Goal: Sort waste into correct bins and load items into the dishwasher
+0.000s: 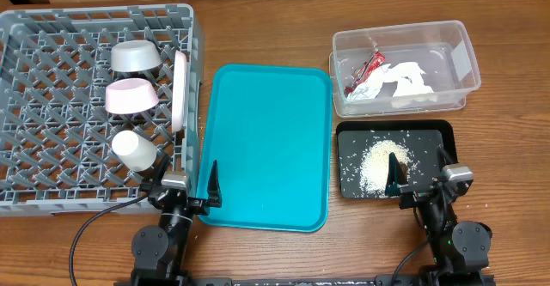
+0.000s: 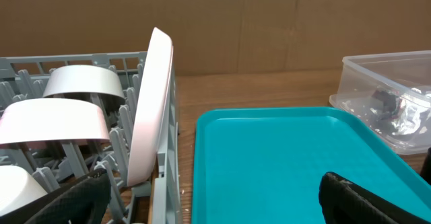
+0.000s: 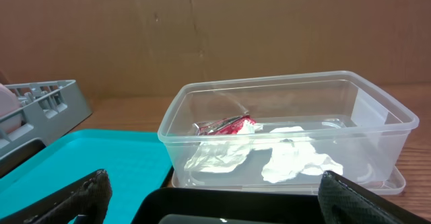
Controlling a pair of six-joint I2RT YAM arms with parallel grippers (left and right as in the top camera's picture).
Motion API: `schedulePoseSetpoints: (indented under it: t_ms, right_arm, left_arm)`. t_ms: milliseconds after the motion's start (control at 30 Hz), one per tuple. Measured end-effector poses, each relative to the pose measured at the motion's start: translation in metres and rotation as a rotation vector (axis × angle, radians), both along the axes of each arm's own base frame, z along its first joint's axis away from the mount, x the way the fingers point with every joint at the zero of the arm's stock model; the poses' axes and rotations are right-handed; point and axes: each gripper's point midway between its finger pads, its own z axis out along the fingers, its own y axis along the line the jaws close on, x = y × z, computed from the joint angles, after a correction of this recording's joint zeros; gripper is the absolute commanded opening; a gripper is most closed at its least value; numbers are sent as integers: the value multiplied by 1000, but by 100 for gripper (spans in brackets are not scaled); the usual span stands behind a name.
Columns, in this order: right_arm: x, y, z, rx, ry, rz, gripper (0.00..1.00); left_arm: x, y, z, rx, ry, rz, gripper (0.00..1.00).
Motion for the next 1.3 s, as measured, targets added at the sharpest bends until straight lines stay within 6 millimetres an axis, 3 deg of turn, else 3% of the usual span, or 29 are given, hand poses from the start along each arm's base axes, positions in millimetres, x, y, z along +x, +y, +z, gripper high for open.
schedulePoseSetpoints:
  t_ms: [1300]
  right_arm:
    - [0, 0, 0, 0, 0, 0, 100]
  left_arm:
    - [0, 3, 0, 0, 0, 12, 100]
